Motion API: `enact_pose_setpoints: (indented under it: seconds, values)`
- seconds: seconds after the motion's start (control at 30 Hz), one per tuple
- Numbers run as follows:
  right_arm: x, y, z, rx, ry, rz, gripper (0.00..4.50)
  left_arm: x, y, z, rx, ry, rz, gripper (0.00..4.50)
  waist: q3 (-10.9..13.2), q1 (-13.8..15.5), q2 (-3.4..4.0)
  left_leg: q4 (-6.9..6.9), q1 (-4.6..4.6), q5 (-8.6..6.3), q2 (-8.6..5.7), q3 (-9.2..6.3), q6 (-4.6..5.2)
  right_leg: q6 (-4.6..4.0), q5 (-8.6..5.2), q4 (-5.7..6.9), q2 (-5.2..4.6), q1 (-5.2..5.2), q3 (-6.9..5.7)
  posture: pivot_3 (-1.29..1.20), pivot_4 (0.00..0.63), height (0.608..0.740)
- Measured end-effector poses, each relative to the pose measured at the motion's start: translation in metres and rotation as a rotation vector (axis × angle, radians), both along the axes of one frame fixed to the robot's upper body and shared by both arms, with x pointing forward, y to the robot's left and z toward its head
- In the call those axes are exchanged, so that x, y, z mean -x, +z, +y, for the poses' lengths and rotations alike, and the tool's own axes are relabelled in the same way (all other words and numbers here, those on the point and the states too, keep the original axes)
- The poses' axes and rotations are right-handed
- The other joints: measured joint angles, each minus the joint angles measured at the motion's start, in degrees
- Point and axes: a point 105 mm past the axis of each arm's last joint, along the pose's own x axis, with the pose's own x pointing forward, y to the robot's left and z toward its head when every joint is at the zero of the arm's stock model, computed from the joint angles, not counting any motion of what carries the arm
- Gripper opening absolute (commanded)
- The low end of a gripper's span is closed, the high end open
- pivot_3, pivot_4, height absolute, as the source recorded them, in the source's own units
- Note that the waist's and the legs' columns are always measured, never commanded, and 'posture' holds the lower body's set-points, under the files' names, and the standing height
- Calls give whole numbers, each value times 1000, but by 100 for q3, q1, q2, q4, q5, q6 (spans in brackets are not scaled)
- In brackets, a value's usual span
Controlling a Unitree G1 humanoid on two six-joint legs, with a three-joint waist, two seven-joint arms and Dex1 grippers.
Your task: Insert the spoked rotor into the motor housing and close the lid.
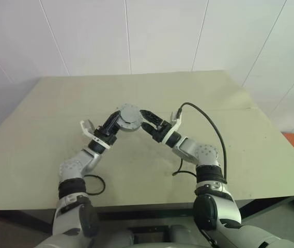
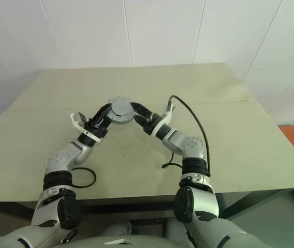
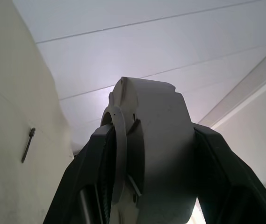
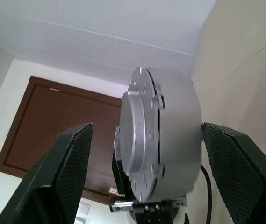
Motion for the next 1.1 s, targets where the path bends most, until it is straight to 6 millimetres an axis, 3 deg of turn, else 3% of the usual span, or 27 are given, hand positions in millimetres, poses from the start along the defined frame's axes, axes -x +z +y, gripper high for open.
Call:
enact_pose_setpoints:
  seconds: [0.43,0.8,0.93,1.1]
  values:
    - [0,2,0,18,8,-27,3866,-28,-16,68,-41,465,97,2124,0,10,-2,-1,-4,0,1,0,-1,0,0,-3,1,-2,0,0,0,740]
    - [-1,7,-9,55,-8,-66,3866,-30,-43,136,-218,837,255,2124,-2,10,-8,-2,-6,0,1,0,0,0,1,-3,2,-4,-2,0,0,740]
    - [-2,8,-11,62,-12,-71,3866,-28,-46,150,-244,902,281,2124,-2,17,-14,-2,-7,0,0,0,0,0,1,-3,1,-4,-3,0,0,740]
    - [-2,8,-14,74,-18,-78,3866,-26,-53,155,-278,922,315,2124,-3,17,-16,-1,-6,0,0,0,1,1,1,-2,1,-4,-3,0,0,740]
